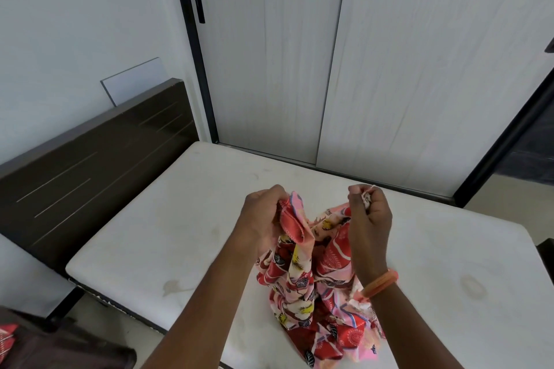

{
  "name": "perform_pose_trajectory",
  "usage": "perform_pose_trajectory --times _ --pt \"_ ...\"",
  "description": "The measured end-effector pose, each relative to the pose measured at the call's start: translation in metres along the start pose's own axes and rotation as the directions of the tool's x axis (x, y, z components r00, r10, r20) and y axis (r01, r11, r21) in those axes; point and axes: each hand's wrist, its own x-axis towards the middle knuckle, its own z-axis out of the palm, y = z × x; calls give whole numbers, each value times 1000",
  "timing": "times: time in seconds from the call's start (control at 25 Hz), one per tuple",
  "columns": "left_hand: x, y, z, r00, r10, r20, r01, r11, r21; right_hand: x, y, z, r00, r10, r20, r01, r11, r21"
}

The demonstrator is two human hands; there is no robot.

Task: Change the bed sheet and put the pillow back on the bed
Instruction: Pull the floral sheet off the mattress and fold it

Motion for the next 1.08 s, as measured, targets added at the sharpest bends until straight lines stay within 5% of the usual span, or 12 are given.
perform_pose_trajectory --times 0.16,0.36,0.6,0.88,1.0,1.08 --pt "-7 14 10 996 11 94 -10 1000 -14 -26 -15 14 929 -301 217 305 952 13" --pt "-11 20 19 996 30 80 -30 1000 -2 -23 -13 14 898 -243 367 220 970 104" --pt "-3 26 10 999 35 -17 -36 992 -119 -21 -1 -1 843 -396 364 475 866 -158" --pt "-2 32 20 997 64 -45 -68 993 -93 -17 -1 16 840 -409 357 527 772 -356" --pt "2 33 16 989 126 -81 -124 992 28 -8 -7 12 833 -413 368 537 763 -361" --pt "8 35 10 962 250 -113 -205 929 308 2 -18 5 801 -441 404 582 733 -352"
